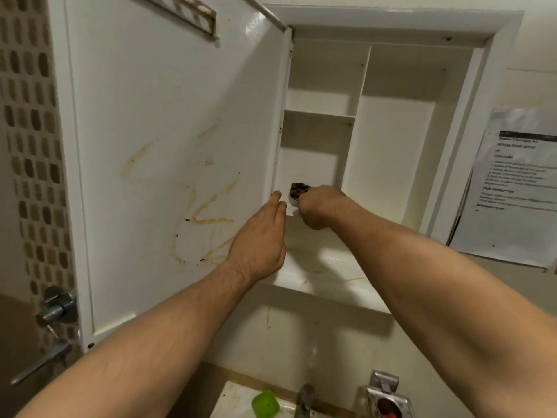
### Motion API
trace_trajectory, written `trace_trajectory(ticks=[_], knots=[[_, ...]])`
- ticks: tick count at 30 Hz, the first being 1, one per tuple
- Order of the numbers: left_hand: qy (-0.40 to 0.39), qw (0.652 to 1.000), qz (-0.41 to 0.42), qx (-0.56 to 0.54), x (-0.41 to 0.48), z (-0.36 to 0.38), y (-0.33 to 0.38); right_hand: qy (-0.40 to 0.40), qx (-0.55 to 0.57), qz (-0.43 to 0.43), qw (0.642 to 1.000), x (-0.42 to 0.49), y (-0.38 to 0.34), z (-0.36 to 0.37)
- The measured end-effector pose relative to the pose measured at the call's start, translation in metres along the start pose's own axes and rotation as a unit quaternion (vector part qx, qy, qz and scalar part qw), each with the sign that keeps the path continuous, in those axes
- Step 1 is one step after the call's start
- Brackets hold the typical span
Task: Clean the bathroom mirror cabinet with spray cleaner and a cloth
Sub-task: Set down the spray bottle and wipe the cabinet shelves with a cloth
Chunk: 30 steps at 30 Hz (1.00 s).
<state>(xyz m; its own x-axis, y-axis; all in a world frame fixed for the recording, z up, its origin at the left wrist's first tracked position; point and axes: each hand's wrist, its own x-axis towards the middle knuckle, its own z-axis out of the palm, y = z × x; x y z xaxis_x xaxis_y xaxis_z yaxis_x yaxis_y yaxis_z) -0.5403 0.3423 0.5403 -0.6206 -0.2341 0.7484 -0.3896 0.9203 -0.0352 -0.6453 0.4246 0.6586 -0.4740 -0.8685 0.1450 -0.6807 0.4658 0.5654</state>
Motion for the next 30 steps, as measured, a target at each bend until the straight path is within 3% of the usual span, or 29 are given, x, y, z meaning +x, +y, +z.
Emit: trace_trajectory(ticks=[3,9,12,14,16,19,21,23,24,25,26,27,29,30], knots=[[0.002,1.0,0.007,0.008,-0.005,-0.001,-0.002,0.024,0.027,0.011,0.999,-0.008,-0.004,-0.002],[0.02,0.999,0.018,-0.022,-0.007,0.0,-0.003,0.18,0.032,0.004,0.983,-0.054,-0.019,0.025],[0.015,0.999,0.041,-0.029,-0.012,0.0,-0.009,0.161,0.122,0.056,0.978,-0.088,-0.007,0.059],[0.007,0.998,0.059,-0.035,-0.016,0.0,-0.014,0.145,0.232,0.127,0.953,-0.106,0.011,0.081],[-0.001,0.997,0.067,-0.043,-0.018,0.0,-0.015,0.126,0.431,0.194,0.872,-0.119,0.027,0.093],[-0.009,0.995,0.073,-0.073,-0.017,0.002,-0.01,0.116,0.679,0.236,0.685,-0.124,0.042,0.098],[-0.035,0.989,0.07,-0.125,-0.014,0.002,0.002,0.11,0.775,0.228,0.579,-0.124,0.046,0.092],[-0.057,0.981,0.065,-0.173,-0.008,0.001,0.018,0.1,0.867,0.189,0.449,-0.119,0.042,0.081],[-0.054,0.977,0.062,-0.199,-0.004,-0.001,0.027,0.097,0.895,0.171,0.401,-0.115,0.039,0.076],[-0.042,0.971,0.054,-0.231,0.001,-0.003,0.035,0.097,0.904,0.158,0.386,-0.109,0.033,0.073],[-0.027,0.965,0.04,-0.259,0.005,-0.006,0.042,0.105,0.893,0.157,0.408,-0.104,0.026,0.072],[-0.02,0.96,0.02,-0.28,0.01,-0.008,0.047,0.125,0.861,0.167,0.464,-0.1,0.019,0.073],[-0.015,0.951,-0.028,-0.307,0.016,-0.011,0.051,0.187,0.714,0.207,0.642,-0.093,0.01,0.074],[-0.013,0.95,-0.052,-0.308,0.018,-0.012,0.05,0.217,0.64,0.213,0.705,-0.092,0.007,0.072]])
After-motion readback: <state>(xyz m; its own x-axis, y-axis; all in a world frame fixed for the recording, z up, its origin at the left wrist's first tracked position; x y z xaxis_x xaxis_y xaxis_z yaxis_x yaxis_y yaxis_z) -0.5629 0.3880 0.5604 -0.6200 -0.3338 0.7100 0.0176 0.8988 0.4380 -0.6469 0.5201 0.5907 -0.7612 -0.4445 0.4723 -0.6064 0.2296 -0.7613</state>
